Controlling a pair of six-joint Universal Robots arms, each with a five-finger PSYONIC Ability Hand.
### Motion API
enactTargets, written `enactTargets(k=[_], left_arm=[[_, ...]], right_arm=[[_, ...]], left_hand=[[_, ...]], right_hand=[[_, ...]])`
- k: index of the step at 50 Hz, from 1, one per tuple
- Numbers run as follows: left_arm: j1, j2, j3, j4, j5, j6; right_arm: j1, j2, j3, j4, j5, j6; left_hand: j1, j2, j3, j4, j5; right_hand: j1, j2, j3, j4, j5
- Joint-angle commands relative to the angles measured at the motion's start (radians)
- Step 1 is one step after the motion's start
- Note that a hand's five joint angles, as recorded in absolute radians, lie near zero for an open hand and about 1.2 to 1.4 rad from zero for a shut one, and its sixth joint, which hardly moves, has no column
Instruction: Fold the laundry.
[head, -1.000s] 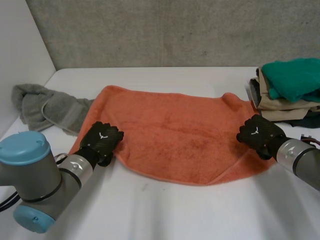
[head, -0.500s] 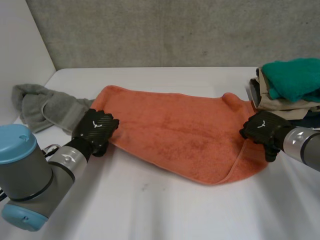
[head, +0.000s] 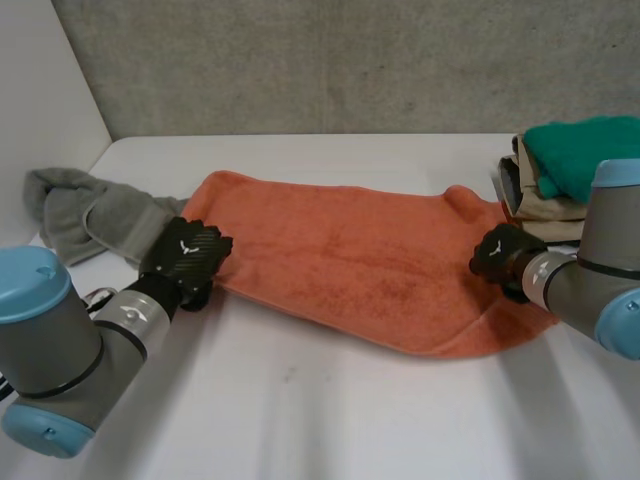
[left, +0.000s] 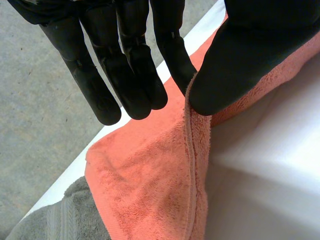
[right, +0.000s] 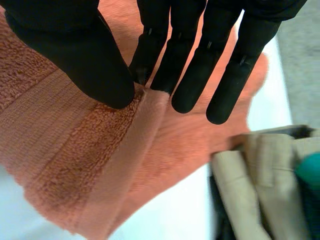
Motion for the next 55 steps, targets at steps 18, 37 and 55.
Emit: enactTargets(k=[18,37,55], left_arm=[[0.009,0.433,0.009,-0.407,-0.020,0.006],[0.000,0.012,0.198,-0.408,-0.075,0.003],[-0.020,-0.194,0.373,-0.412,-0.167,0.005]], right_arm=[[-0.146,-0.504,0.208,0.374,-0.022,0.075],[-0.152,-0.237,0.119,0.140,-0.066,0.322],[-0.140,-0.263,0.126,0.311,-0.065,0.322]], left_hand=[[0.266,0.202,0.205,0.199,0.235],[0.266,0.202,0.205,0.199,0.235],[0.266,0.202,0.205,0.199,0.235]], right_hand=[[0.279,0.220,0.216,0.209,0.242],[0.279,0.220,0.216,0.209,0.242],[-0.566,-0.624,-0.629,-0.636,-0.602]])
